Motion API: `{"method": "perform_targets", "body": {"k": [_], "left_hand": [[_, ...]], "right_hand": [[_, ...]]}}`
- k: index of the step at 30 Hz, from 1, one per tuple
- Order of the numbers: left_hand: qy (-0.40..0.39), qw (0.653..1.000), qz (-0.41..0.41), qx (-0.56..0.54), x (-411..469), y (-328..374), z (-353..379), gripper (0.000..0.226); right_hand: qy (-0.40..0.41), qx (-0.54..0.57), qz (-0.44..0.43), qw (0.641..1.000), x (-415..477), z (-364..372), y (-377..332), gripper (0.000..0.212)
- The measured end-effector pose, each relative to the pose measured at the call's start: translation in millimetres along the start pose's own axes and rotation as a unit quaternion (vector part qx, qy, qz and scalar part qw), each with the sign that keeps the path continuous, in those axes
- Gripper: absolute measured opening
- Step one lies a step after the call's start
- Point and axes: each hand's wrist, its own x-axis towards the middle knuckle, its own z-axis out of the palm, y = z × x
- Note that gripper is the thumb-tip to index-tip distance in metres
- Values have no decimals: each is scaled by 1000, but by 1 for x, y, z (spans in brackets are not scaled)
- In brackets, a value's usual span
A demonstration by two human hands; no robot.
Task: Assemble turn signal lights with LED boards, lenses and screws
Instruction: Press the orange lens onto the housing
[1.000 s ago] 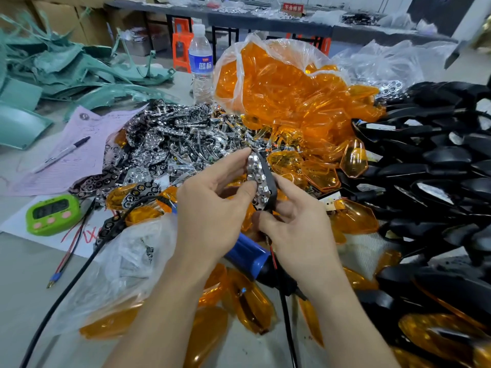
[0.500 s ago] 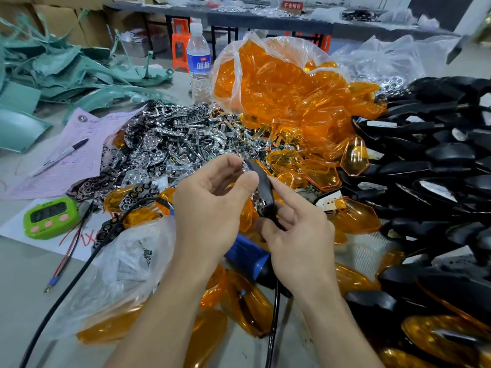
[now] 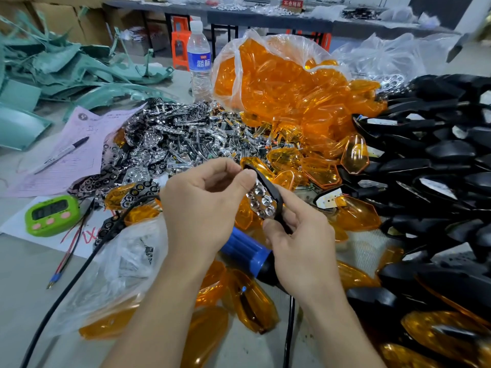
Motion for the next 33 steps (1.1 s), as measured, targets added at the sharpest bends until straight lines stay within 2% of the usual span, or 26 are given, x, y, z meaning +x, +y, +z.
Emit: {"method": "perform_targets", "body": {"k": [3,5,9,14,19,22,26,31,33], "left_hand": [[4,998,-13,56,-1,2,-1,23],[-5,997,-54,57,1,-1,-2,27],[-52,980,-179,-65,8,-7,-1,19],[1,974,-206,-94,5,-6,6,6],[33,965,-225,-133,1,-5,17,15],[43,979,-184,-75,-2,-8,21,21],[49,990,-134,9,-4,-6,19,29],[56,989,-132,25,-1,-9,16,31],[57,991,-113,36,-4,-9,16,32]], "right_hand": [[-4,-28,6,1000,-1,-2,1,75],[-4,-33,9,999,-2,-1,3,70],[-5,-21,24,999,-2,-1,4,65],[11,-8,31,999,-1,-1,1,70],[50,-25,36,998,-4,1,1,64],[65,-42,36,996,-8,6,1,63],[40,-45,20,998,-8,7,-3,60],[34,-20,1,999,-6,5,-5,62],[35,6,-13,999,-5,5,-5,71]]}}
